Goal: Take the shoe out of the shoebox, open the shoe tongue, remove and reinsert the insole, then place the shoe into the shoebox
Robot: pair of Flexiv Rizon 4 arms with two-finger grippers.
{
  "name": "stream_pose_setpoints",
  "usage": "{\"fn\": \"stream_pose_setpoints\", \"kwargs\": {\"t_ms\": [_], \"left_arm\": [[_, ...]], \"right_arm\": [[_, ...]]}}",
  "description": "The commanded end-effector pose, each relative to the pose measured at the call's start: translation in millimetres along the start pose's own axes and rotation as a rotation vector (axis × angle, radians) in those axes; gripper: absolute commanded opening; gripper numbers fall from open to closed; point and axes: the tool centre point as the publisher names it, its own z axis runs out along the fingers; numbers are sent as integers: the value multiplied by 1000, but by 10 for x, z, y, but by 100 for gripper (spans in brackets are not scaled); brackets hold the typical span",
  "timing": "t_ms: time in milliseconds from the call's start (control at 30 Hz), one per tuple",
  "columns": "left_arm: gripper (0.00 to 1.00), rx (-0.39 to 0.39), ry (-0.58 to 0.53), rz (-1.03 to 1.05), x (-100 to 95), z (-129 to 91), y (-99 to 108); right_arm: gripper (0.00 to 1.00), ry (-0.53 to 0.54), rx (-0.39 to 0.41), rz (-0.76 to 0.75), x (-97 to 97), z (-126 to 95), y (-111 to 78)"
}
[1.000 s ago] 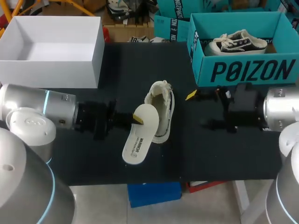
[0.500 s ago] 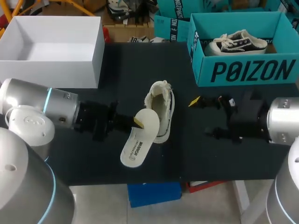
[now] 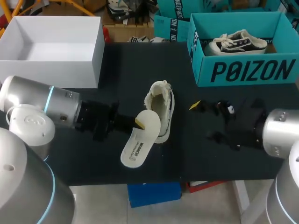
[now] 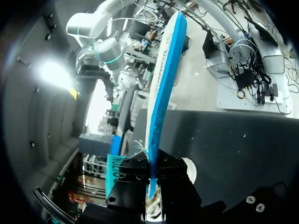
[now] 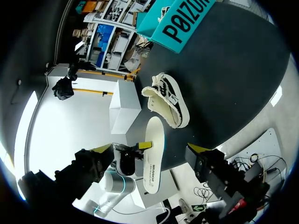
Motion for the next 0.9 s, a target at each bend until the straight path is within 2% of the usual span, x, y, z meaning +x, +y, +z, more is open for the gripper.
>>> {"fn": "stream_pose_setpoints", "kwargs": {"t_ms": [33,400,900], "left_arm": [[0,-3,5,-2,-3,11,8],[0,-2,-16,-35,55,-6,31],[0,17,-19,-45,25,74,11]], "right_arm": [[100,31,43,5,-67,28,123],[100,40,89,28,-63,37,350],[100,10,78,65,-147,-49,296]]}}
